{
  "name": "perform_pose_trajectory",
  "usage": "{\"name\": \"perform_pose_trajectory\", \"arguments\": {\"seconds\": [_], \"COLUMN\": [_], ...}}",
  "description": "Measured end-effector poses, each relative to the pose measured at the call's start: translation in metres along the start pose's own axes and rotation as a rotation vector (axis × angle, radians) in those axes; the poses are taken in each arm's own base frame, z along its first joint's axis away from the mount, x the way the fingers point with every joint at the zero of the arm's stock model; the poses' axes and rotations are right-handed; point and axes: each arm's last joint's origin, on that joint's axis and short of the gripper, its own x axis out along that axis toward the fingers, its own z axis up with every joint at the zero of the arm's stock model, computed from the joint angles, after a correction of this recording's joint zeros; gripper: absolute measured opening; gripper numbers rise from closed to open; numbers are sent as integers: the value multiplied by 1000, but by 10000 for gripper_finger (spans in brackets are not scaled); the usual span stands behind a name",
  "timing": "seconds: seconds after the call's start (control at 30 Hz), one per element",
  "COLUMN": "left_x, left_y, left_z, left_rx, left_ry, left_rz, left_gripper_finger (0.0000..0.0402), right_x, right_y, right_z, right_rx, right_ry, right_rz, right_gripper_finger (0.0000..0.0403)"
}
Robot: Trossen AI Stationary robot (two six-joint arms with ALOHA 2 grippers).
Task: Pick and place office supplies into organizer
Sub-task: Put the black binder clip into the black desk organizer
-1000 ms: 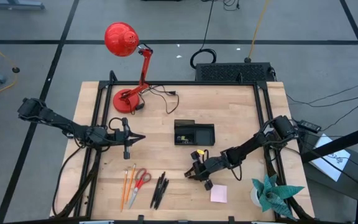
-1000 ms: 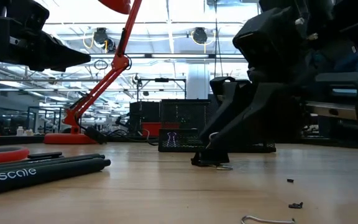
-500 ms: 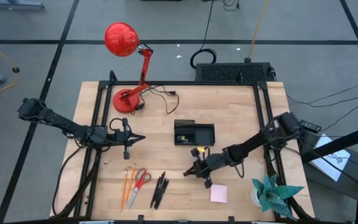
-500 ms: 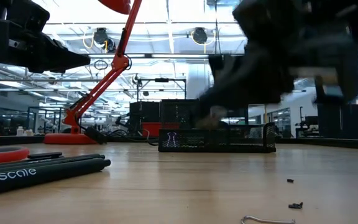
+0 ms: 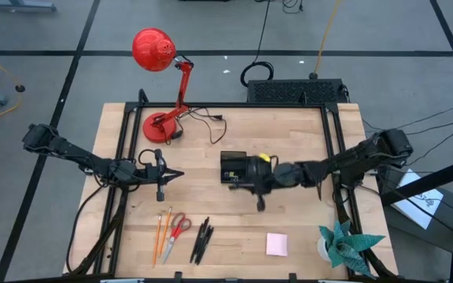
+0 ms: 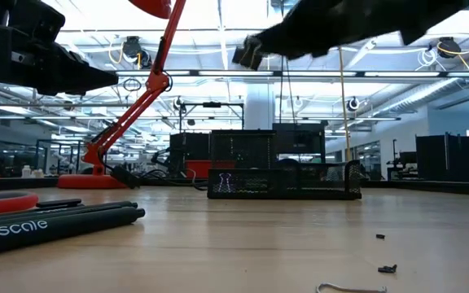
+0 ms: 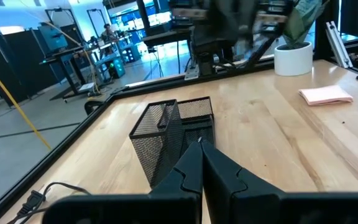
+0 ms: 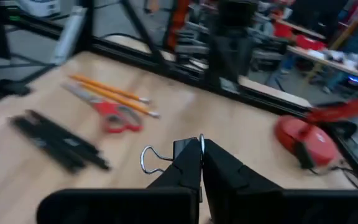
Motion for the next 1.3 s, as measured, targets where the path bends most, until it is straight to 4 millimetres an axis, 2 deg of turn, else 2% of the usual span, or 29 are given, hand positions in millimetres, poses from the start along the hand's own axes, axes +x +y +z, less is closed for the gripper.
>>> {"name": "perform_pose_trajectory", "arguments": {"seconds": [0.13,0.2,0.53,0.73,0.93,1.3], "left_x": [0,0,0,0,0,0], "left_y": [0,0,0,0,0,0], "left_z": [0,0,-1,-1,-1,-2], "left_rx": [4,4,8,8,10,11], "left_ry": [0,0,7,8,13,17], "left_rz": [0,0,1,1,0,0], "left_gripper_finger": [5,5,5,5,5,5], "right_x": [9,14,42,46,46,45], "right_y": [-28,-34,-20,-19,-19,-16], "right_z": [-17,-30,-73,-85,-87,-89], "right_rx": [119,153,117,62,39,30], "right_ry": [59,112,208,271,302,320], "right_rz": [-85,-69,-58,-145,-187,-145], "right_gripper_finger": [1,1,1,0,0,12]}}
